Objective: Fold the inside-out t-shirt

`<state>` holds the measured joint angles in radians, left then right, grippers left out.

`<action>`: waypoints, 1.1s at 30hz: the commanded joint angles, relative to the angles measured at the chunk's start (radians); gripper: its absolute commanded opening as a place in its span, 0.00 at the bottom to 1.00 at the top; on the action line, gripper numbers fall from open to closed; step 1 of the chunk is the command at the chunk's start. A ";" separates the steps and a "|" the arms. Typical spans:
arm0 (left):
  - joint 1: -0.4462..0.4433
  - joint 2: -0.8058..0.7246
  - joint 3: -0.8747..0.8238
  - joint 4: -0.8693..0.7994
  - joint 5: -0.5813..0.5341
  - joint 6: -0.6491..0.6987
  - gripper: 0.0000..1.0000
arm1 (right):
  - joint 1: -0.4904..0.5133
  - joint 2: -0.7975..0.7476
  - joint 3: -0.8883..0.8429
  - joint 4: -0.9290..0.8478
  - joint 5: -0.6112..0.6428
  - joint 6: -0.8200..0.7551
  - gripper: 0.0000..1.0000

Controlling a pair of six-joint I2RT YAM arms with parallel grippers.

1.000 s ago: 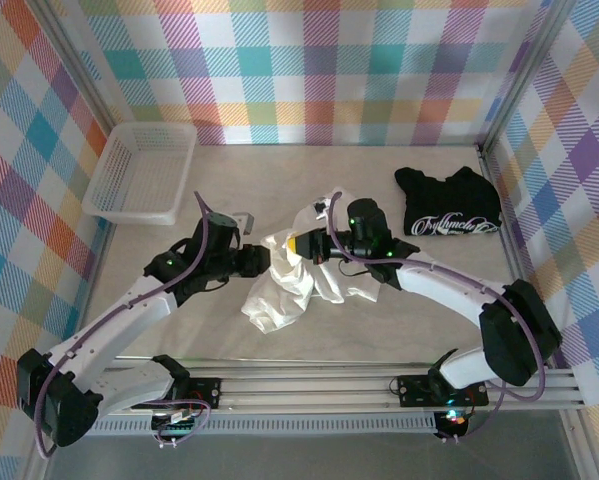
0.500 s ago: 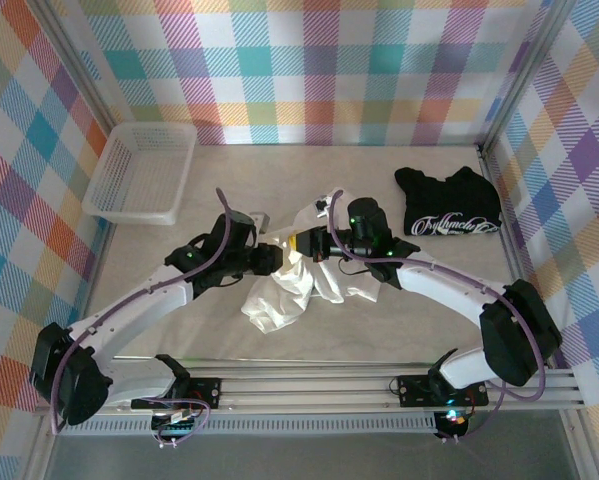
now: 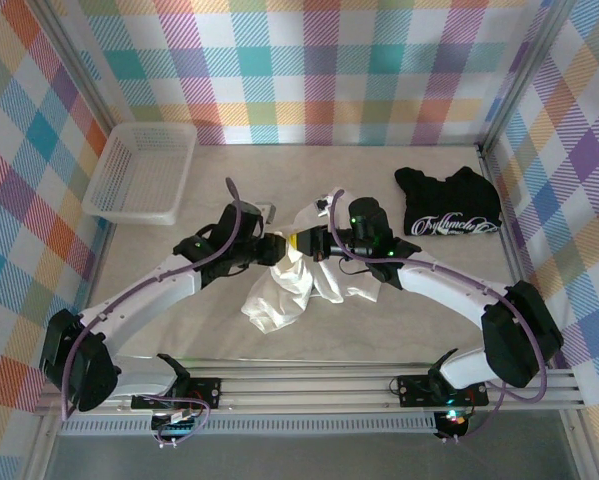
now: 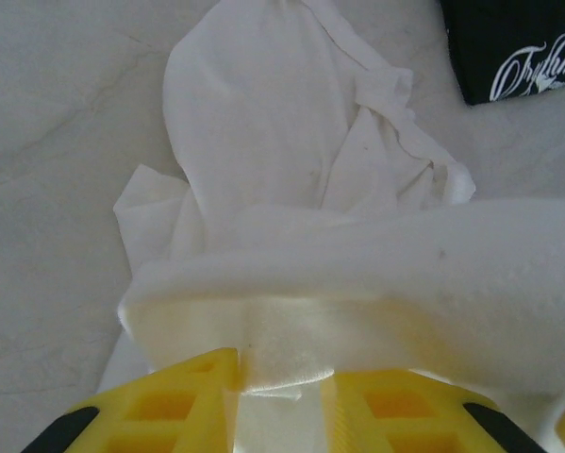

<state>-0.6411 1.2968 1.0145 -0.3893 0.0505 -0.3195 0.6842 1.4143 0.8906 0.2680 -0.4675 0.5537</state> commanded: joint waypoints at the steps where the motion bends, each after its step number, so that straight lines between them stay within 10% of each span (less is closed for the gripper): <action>1: -0.008 0.026 0.043 0.022 -0.029 0.037 0.25 | 0.004 -0.032 0.016 0.002 0.001 -0.012 0.00; 14: -0.008 -0.028 -0.002 0.076 0.050 0.058 0.00 | 0.003 -0.068 0.031 -0.118 0.124 -0.078 0.00; 33: 0.295 -0.221 -0.011 -0.081 0.796 -0.143 0.00 | 0.003 -0.186 0.053 -0.377 0.203 -0.580 0.01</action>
<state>-0.3939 1.1034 1.0180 -0.4343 0.7162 -0.4393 0.6842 1.2507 0.9100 -0.0406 -0.2714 0.0544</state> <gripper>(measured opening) 0.051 0.070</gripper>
